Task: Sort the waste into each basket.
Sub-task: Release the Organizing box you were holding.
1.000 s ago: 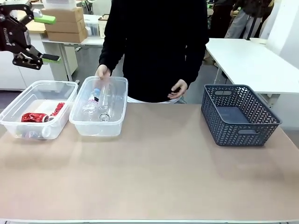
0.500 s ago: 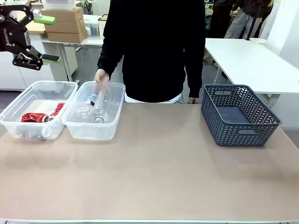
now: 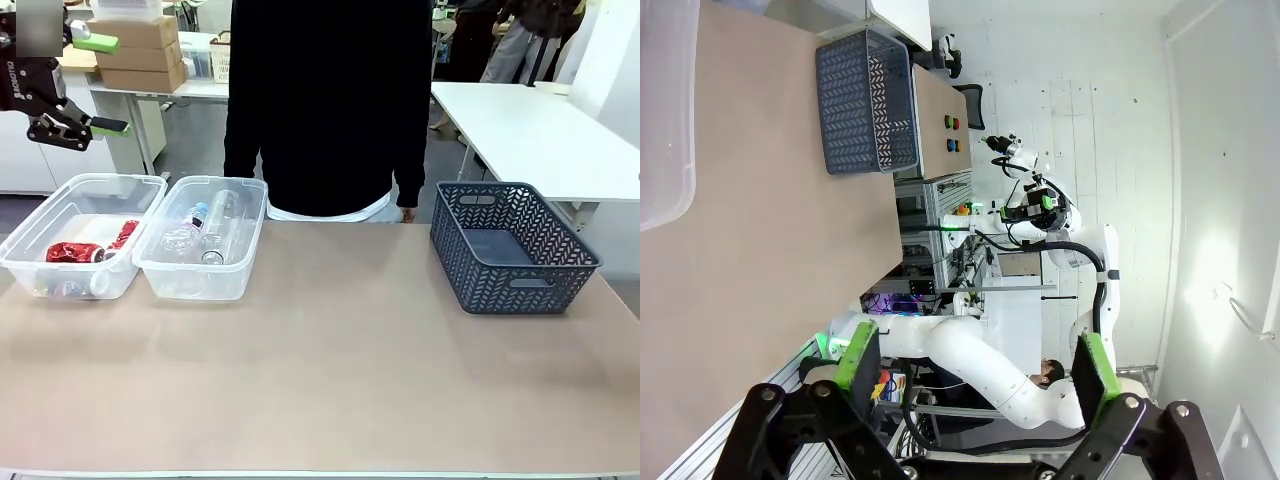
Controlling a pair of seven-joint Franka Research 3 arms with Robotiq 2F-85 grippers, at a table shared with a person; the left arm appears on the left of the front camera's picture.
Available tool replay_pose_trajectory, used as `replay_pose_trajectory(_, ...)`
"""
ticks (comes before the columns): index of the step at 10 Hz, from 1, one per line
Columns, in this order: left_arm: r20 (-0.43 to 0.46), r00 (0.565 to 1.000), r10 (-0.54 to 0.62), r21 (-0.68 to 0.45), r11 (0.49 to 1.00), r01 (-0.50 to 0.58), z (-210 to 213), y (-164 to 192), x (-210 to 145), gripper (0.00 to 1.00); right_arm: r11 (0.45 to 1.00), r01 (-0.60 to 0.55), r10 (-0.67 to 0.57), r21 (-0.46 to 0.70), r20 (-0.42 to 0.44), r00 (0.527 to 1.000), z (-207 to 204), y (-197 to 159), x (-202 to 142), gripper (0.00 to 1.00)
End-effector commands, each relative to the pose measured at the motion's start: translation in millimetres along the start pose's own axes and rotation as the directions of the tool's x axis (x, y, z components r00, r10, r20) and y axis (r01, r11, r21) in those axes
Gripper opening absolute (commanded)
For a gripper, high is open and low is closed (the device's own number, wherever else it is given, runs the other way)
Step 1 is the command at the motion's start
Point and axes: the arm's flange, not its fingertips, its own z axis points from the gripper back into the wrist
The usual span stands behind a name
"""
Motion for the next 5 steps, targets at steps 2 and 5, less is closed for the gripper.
replay_pose_trajectory(2, -0.007, 1.000, -0.007, -0.007, 1.000, 0.007, 0.4, -1.5, 0.1, 1.00, 1.000, -0.018, 0.018, 0.023, -0.009, 1.000, 2.7, 3.7, 1.1, 1.00)
replay_pose_trajectory(5, -0.007, 1.000, -0.007, -0.007, 1.000, 0.007, 0.4, -1.5, 0.1, 1.00, 1.000, -0.018, 0.018, 0.023, -0.009, 1.000, 2.7, 3.7, 1.1, 1.00)
